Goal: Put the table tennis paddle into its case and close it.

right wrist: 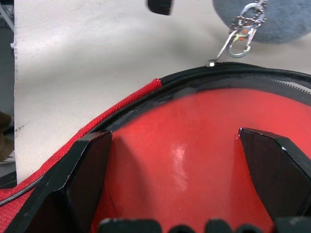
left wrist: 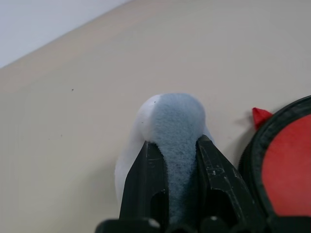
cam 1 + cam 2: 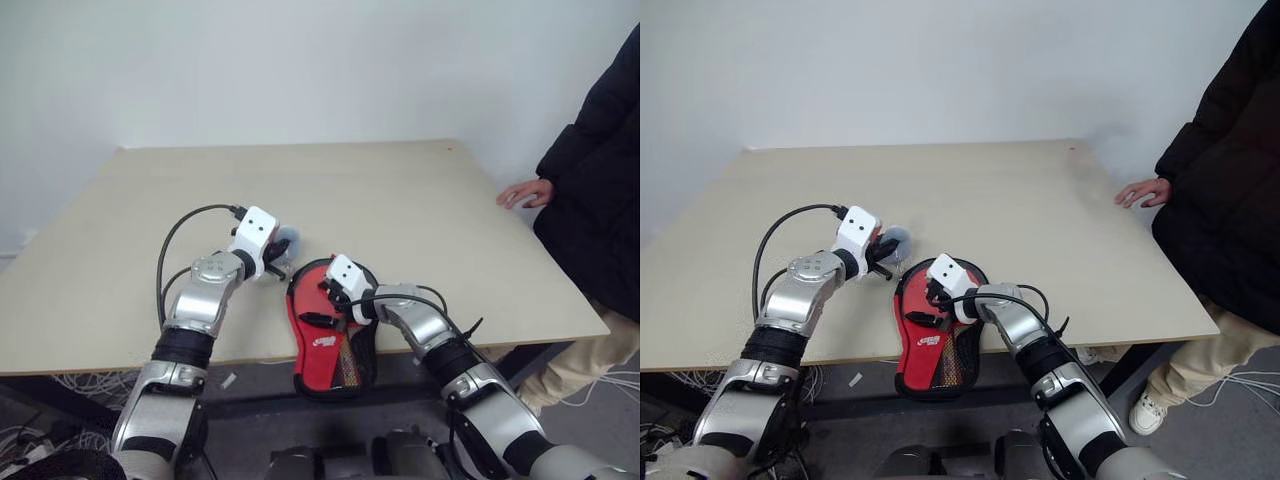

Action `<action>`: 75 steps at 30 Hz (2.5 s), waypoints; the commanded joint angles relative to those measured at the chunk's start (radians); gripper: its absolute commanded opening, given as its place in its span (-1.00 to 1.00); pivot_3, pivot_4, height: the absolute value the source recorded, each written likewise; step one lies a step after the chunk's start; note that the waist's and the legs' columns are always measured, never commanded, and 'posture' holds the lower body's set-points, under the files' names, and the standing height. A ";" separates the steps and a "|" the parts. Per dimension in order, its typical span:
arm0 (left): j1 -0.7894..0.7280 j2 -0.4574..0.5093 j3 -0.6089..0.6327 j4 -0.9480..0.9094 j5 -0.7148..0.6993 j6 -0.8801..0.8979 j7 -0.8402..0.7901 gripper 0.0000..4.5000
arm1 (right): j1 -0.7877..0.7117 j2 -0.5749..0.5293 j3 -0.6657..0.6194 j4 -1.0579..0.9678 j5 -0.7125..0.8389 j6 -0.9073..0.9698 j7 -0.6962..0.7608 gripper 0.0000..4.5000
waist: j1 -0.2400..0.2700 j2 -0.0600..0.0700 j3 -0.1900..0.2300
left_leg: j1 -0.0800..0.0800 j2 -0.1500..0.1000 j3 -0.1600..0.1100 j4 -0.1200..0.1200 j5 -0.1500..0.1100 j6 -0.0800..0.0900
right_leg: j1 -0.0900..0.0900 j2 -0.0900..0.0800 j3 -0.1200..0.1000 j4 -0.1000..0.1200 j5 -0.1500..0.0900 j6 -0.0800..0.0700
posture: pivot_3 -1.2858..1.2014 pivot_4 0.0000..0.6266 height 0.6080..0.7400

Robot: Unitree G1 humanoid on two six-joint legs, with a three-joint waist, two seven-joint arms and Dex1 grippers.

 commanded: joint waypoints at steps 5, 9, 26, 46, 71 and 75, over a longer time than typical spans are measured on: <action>-0.183 -0.004 0.021 0.199 0.038 -0.150 0.006 -0.79 | 0.021 -0.001 0.025 0.016 -0.020 0.021 0.000 1.00 | -0.001 0.000 0.000 | 0.000 0.000 0.000 0.000 0.000 0.000 | 0.000 0.000 0.000 0.000 0.000 0.000 | 0.03 -1.00 1.00; -0.253 -0.020 0.005 0.338 0.072 -0.225 0.004 -0.79 | 0.029 -0.004 0.029 0.002 -0.020 0.029 0.004 1.00 | 0.000 -0.001 0.000 | -0.001 0.000 0.000 0.000 0.000 0.000 | 0.000 0.000 -0.001 0.000 0.000 0.000 | 0.03 -1.00 1.00; -0.510 -0.156 0.004 0.735 0.136 -0.381 0.094 -0.79 | 0.041 -0.007 0.039 -0.022 -0.019 0.049 0.007 1.00 | -0.001 -0.003 0.001 | -0.002 -0.001 -0.001 0.000 0.000 0.001 | -0.001 0.000 -0.001 -0.001 0.000 0.000 | 0.03 -1.00 1.00; -0.510 -0.157 0.019 0.761 0.176 -0.398 0.032 -0.01 | 0.040 -0.007 0.038 -0.021 -0.019 0.056 0.007 1.00 | -0.001 -0.004 0.001 | -0.002 0.000 -0.001 0.000 0.000 0.000 | -0.001 0.000 -0.002 -0.001 0.000 0.000 | 0.03 -1.00 1.00; 0.081 -0.066 0.081 -0.501 -0.152 0.151 -0.166 0.97 | -0.116 -0.169 -0.084 -0.074 0.072 0.173 0.154 1.00 | -0.001 -0.003 0.001 | -0.002 0.006 0.002 0.000 -0.001 0.003 | -0.002 -0.001 0.002 -0.002 0.000 0.000 | 0.03 -1.00 1.00; 0.173 -0.055 0.085 -0.634 -0.191 0.249 -0.154 0.97 | -0.211 -0.224 -0.121 0.005 0.078 0.148 0.181 1.00 | -0.002 -0.003 0.002 | -0.002 0.006 0.002 0.000 -0.001 0.003 | -0.003 0.000 0.002 -0.001 0.000 0.000 | 0.03 -1.00 1.00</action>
